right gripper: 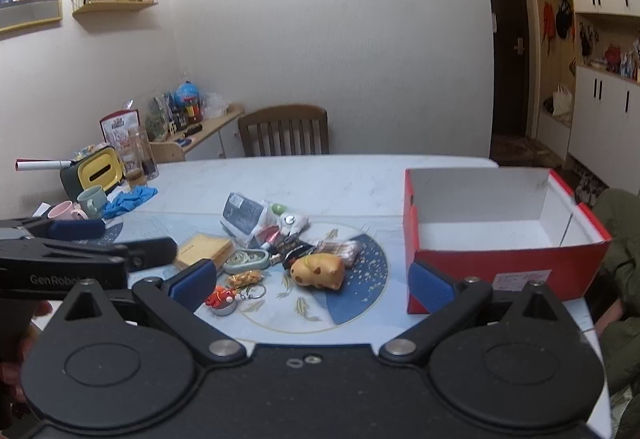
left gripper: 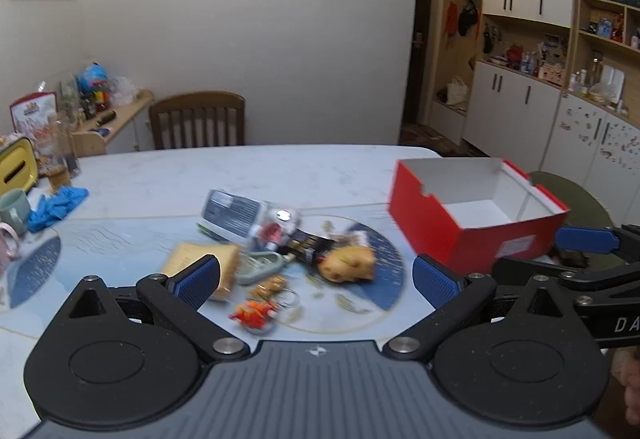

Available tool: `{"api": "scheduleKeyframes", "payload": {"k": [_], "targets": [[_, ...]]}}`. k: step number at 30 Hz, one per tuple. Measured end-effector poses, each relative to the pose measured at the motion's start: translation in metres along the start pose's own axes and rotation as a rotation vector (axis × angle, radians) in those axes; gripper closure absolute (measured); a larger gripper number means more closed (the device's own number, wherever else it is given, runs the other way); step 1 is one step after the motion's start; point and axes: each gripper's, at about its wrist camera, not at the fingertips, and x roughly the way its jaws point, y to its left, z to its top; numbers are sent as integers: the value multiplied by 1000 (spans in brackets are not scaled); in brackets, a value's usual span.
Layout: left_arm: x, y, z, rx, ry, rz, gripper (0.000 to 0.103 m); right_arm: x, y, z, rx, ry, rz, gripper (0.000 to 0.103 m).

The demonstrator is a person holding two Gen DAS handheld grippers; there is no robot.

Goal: Organize objects
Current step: 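Grasp the packaged bread slice with the left gripper while the right gripper grasps the yellow toy pig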

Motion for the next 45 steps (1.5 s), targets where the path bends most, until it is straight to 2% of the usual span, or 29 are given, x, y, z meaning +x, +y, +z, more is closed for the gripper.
{"api": "scheduleKeyframes", "payload": {"k": [4,10,20,23,32,40,45], "targets": [[19,15,-1,46,-4,26,0,23,0,2,18,53,3,1],[54,51,0,140,41,-52,0,53,4,9,7,109,-2,1],[116,113,-13,412,123,-160,0,103,20,11,3,201,-6,1],[133,127,-19,488,140,-203,0,116,31,10,-19,227,11,2],[187,155,-20,626,192,-339,0,146,51,8,-55,308,18,3],[220,163,-14,812,207,-498,0,161,50,9,-46,353,-9,3],[244,163,-8,864,256,-580,0,170,49,8,-53,378,-22,3]]}}
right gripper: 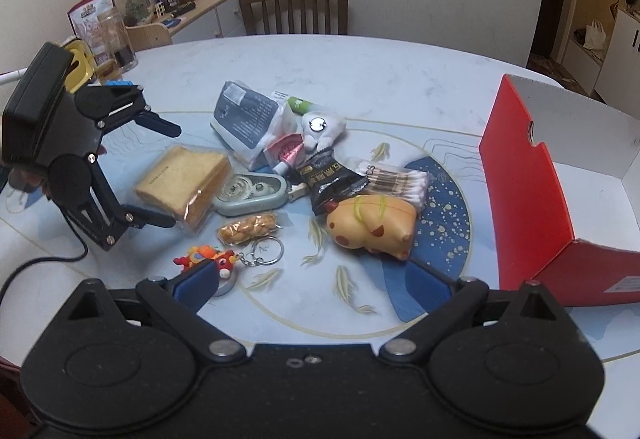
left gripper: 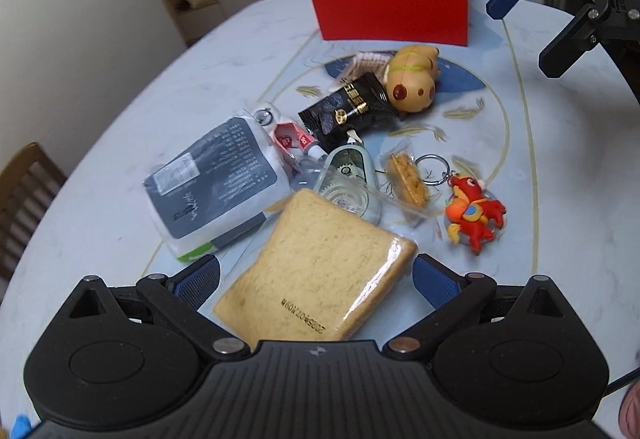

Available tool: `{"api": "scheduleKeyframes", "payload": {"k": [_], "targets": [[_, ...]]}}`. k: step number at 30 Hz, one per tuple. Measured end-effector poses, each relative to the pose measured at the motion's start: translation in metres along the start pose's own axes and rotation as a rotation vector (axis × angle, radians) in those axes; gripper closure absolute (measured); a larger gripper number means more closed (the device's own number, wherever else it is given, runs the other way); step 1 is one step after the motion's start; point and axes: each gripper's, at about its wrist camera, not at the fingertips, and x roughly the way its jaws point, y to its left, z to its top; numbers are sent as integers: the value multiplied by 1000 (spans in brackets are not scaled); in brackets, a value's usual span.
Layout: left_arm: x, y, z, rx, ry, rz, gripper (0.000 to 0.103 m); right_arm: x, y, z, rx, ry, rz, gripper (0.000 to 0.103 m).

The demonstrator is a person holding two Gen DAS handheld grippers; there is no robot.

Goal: Organize objects
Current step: 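Grasp the packaged bread slice with the left gripper while the right gripper grasps the yellow toy pig, then carry the bread with the left gripper while the right gripper carries the pig into the red box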

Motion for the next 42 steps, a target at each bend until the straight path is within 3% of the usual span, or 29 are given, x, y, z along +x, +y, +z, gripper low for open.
{"api": "scheduleKeyframes", "payload": {"k": [9,20,25,32,42], "targets": [[27,17,2,13,36,-97,0,24,-8,10,-21,24,-21,3],[45,37,-6,-147,13,-130,0,71,-23,28,-3,47,-92,4],[49,40,-7,-238,12,-113,0,88,-25,31,32,72,-101,8],[43,38,-9,-349,6,-78,1,98,-29,27,94,103,-124,27],[25,23,-10,-506,8,-15,13,80,-36,20,167,80,-121,31]]}}
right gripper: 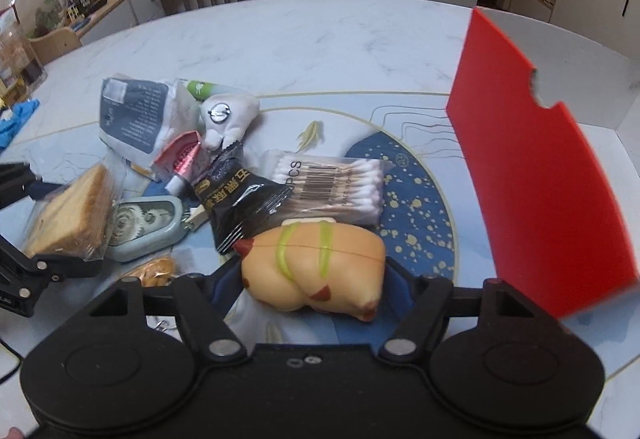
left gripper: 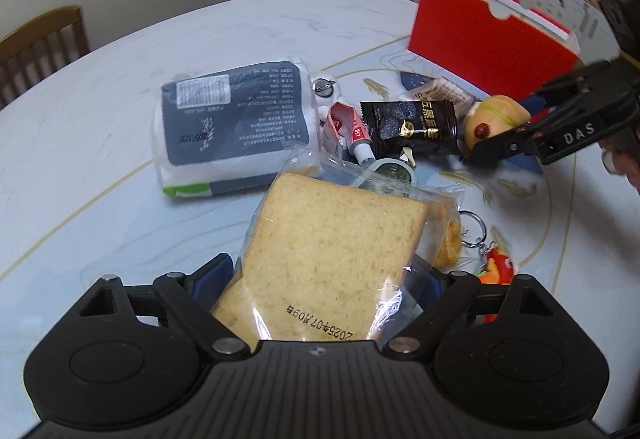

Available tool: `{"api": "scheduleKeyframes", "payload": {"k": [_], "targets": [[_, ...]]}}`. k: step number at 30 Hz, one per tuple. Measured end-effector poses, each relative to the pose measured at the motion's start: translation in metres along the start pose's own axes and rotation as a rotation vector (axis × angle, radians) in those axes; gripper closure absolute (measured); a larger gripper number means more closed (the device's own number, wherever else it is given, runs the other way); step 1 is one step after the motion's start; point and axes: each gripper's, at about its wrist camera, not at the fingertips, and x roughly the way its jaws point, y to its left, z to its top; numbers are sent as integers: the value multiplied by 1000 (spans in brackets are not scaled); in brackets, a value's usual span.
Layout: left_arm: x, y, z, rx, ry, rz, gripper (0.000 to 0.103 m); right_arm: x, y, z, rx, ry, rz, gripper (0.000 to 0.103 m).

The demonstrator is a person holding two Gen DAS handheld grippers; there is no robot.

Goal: Organize objects
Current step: 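Carry the bread with the left gripper while the right gripper carries the pig into the red box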

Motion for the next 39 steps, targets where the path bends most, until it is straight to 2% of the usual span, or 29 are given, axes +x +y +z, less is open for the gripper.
{"api": "scheduleKeyframes", "payload": {"k": [5,10,21,29,39], "targets": [[-16,-16,-4,-37,-10,50,13,-25,-4,-6,-4,-14,19,31],[-38,-39,4,-58,-38,68,13,-58,-10,-7,-15,-53,58,31],[-73,-107,50,-43,-92,123,13,-114,-43,7,-98,-106,132,31],[-64,-166,101,-20,-122,125,13,-134,-102,23,-133,-140,148,31],[-21,-238,169,31,-131,134,13,-131,-181,30,-144,-156,109,31]]}}
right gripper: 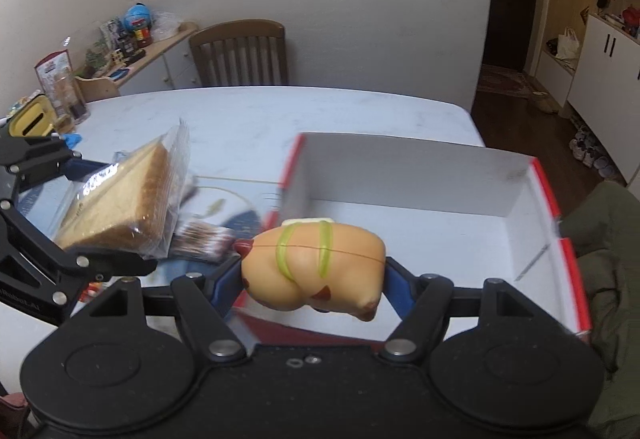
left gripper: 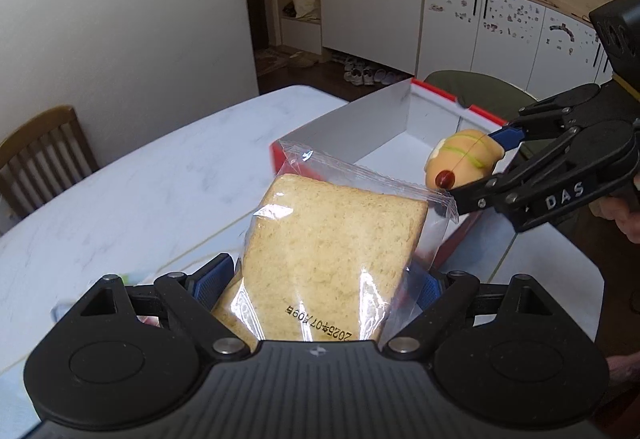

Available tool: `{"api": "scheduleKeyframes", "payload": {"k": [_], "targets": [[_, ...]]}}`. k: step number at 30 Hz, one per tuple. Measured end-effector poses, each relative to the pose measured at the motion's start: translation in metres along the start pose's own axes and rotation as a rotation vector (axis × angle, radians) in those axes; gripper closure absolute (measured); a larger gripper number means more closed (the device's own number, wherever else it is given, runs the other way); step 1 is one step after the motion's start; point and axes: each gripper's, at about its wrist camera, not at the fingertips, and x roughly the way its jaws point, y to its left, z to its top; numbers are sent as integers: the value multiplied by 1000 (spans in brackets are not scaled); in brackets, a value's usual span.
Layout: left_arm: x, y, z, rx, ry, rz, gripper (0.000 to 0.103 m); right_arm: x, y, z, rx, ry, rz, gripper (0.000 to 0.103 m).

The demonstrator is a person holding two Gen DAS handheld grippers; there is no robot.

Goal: Organize objects
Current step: 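Carry the bread with the left gripper while the right gripper carries the pig into the red box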

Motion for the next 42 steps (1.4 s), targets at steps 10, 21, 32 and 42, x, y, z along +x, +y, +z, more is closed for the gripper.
{"api": "scheduleKeyframes", "payload": {"k": [10,21,32,42], "targets": [[56,-41,54,33,30,-3,13,9,-64,-13,34,12,-34,31],[129,-68,100,54,108,2,13,34,-102,-18,24,76,-76,30],[209,-80,109,61,286,23,13,79,-118,-15,6,248,-53,30],[258,-90,103,97,400,50,12,104,-116,-16,-17,358,-42,30]]}}
